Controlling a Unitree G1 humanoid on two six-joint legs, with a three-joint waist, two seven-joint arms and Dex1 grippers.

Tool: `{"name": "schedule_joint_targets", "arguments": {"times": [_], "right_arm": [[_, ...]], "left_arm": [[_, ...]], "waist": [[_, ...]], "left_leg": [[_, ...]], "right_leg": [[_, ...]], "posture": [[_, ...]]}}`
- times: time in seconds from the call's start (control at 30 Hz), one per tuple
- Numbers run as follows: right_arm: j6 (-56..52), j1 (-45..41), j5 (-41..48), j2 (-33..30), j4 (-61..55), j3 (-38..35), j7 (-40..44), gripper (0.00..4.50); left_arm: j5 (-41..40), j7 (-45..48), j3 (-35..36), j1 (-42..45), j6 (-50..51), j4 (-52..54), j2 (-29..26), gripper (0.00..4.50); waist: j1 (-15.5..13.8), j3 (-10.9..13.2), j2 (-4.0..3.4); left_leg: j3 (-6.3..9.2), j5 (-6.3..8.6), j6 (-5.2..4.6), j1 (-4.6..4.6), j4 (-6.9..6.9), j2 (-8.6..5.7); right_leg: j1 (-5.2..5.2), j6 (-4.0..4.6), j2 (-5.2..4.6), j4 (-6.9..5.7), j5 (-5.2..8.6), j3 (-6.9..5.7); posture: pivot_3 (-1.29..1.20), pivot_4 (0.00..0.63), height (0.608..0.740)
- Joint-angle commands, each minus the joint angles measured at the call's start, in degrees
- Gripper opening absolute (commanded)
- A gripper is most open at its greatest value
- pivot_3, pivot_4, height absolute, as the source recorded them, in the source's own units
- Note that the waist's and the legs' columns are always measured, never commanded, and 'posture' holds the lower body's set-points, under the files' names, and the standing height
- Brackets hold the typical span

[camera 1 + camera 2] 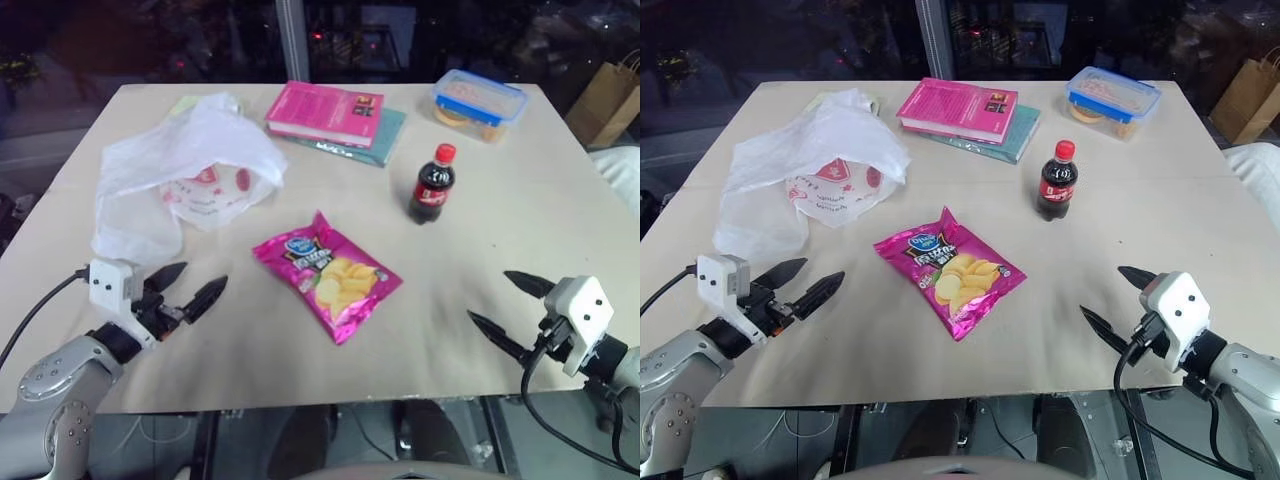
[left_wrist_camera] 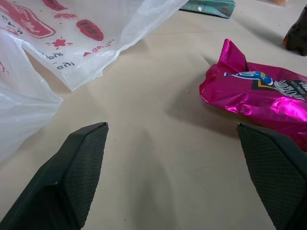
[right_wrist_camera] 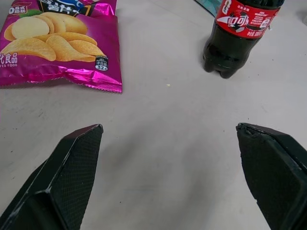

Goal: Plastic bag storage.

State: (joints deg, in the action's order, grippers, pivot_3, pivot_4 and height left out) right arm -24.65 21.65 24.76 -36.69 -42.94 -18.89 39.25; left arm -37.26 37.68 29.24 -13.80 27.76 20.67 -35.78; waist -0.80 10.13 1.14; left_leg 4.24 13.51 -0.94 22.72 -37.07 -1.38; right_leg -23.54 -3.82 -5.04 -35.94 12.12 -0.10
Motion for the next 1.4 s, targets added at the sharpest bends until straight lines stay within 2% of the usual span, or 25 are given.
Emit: {"name": "schedule_joint_targets", "arguments": {"times": [0.03, 0.2, 0.27, 0.3, 0.37, 0.53, 0.63, 0.77, 0.97, 1.07, 1.13, 1.2, 1.33, 1.4], "right_arm": [[0.83, -1.25, 1.14, -0.20, -0.52, -0.69, 0.10, 4.50], [4.13, -3.45, 1.85, 0.02, 0.90, -0.33, 2.50, 4.50], [6.03, -4.49, 4.11, 0.32, -2.04, 1.07, 4.48, 4.50], [6.41, -5.22, 5.82, 0.39, -3.51, 1.76, 5.31, 4.50], [6.86, -6.82, 7.64, 0.44, -5.16, 2.67, 5.63, 4.50], [7.27, -10.39, 9.05, -0.61, -6.72, 4.58, 6.16, 4.50], [7.61, -11.89, 8.19, -1.53, -5.64, 5.35, 6.57, 4.50], [7.85, -12.67, 6.47, -1.48, -4.94, 6.70, 5.71, 4.50], [7.01, -12.94, 3.59, -0.53, -5.09, 10.12, 2.59, 4.50], [5.28, -13.20, 1.50, -0.65, -5.11, 12.51, 0.51, 4.50], [3.64, -13.96, 0.45, -0.68, -4.85, 14.47, -0.78, 4.50], [2.26, -15.31, -1.47, -0.80, -4.51, 16.61, -2.17, 4.50], [-0.06, -19.01, -8.04, -2.36, -3.14, 22.36, -3.86, 4.50], [-3.35, -22.80, -9.96, -3.06, -0.84, 27.29, -2.77, 4.50]], "left_arm": [[-0.53, -0.14, 1.80, 0.56, -1.22, 1.37, -0.15, 4.47], [0.90, -1.88, 1.14, 2.53, -2.97, 3.49, 0.21, 4.47], [5.75, -6.68, 1.54, 7.30, -6.13, 3.00, -0.51, 4.47], [10.07, -8.82, 1.02, 9.90, -8.60, 2.09, -1.92, 4.47], [13.84, -11.74, 0.66, 14.22, -8.44, 0.03, -3.91, 4.47], [22.19, -10.09, -2.67, 19.24, -13.20, -8.53, -9.96, 4.47], [29.64, -10.09, -7.58, 22.75, -17.22, -16.30, -14.45, 4.47], [41.72, -11.31, -18.49, 31.98, -23.19, -28.46, -18.99, 4.47], [51.71, -12.18, -29.92, 49.10, -30.45, -46.28, -17.82, 4.47], [54.87, -11.91, -33.46, 55.35, -32.04, -53.27, -17.00, 3.67], [54.64, -11.72, -33.91, 58.75, -31.81, -56.84, -15.75, 2.64], [51.92, -10.51, -32.42, 61.52, -28.76, -58.38, -13.97, 1.90], [45.79, -5.72, -28.89, 63.67, -19.02, -54.51, -11.68, 0.03], [41.83, -3.55, -26.50, 63.19, -5.92, -46.38, -10.37, 0.03]], "waist": [[0.00, 0.00, 0.00], [-0.04, 0.00, 0.00], [-0.11, 0.00, 0.01], [-0.20, 0.01, 0.02], [-0.12, 0.00, 0.04], [0.41, -0.01, 0.01], [0.24, 0.00, 0.02], [-0.24, 0.01, 0.11], [0.01, 0.00, 0.16], [0.31, 0.02, 0.25], [0.62, 0.02, 0.25], [0.81, 0.02, 0.25], [1.29, 0.05, 0.29], [1.66, 0.08, 0.34]], "left_leg": [[0.00, 0.00, 0.00, 0.00, 0.00, 0.00], [0.00, 0.00, 0.00, 0.00, -0.04, 0.00], [0.01, 0.00, 0.00, 0.01, -0.04, 0.00], [0.01, 0.00, 0.00, 0.02, -0.05, -0.01], [0.00, 0.00, 0.00, 0.03, -0.11, -0.01], [-0.06, 0.00, 0.01, -0.07, -0.10, -0.06], [-0.18, 0.01, 0.02, -0.04, -0.09, -0.07], [-0.29, 0.01, 0.02, 0.02, -0.08, -0.05], [-0.35, 0.01, 0.02, 0.07, -0.11, -0.13], [-0.38, 0.01, 0.02, 0.08, -0.12, -0.12], [-0.44, 0.01, 0.02, 0.07, -0.12, -0.11], [-0.45, 0.01, 0.02, 0.08, -0.12, -0.11], [-0.44, 0.01, 0.02, 0.11, -0.21, -0.11], [-0.44, 0.01, 0.02, 0.11, -0.21, -0.11]], "right_leg": [[0.00, 0.00, 0.00, 0.00, 0.00, 0.00], [0.01, -0.01, 0.01, -0.01, 0.00, 0.00], [0.01, 0.06, 0.01, -0.01, -0.04, -0.02], [0.02, 0.08, 0.02, -0.01, -0.06, -0.05], [0.07, 0.09, 0.11, -0.02, -0.07, -0.14], [0.07, 0.06, 0.12, -0.03, -0.06, 0.02], [0.04, 0.08, 0.14, -0.02, -0.07, 0.00], [0.00, 0.05, 0.19, -0.03, -0.12, -0.06], [-0.02, -0.08, 0.15, -0.02, -0.30, -0.03], [-0.05, -0.08, 0.17, -0.06, -0.30, -0.02], [-0.08, -0.08, 0.17, -0.09, -0.30, -0.01], [-0.08, -0.09, 0.17, -0.09, -0.30, -0.01], [-0.08, -0.11, 0.16, -0.14, -0.30, -0.01], [-0.09, -0.11, 0.16, -0.16, -0.29, -0.01]], "posture": [[0.00, 0.150, 0.740], [0.00, 0.150, 0.740], [0.00, 0.150, 0.740], [0.00, 0.150, 0.740], [0.00, 0.150, 0.740], [0.00, 0.150, 0.740], [0.00, 0.150, 0.740], [0.00, 0.150, 0.740], [0.00, 0.150, 0.740], [0.00, 0.150, 0.740], [0.00, 0.150, 0.740], [0.00, 0.150, 0.740], [0.00, 0.150, 0.740], [0.00, 0.150, 0.740]]}}
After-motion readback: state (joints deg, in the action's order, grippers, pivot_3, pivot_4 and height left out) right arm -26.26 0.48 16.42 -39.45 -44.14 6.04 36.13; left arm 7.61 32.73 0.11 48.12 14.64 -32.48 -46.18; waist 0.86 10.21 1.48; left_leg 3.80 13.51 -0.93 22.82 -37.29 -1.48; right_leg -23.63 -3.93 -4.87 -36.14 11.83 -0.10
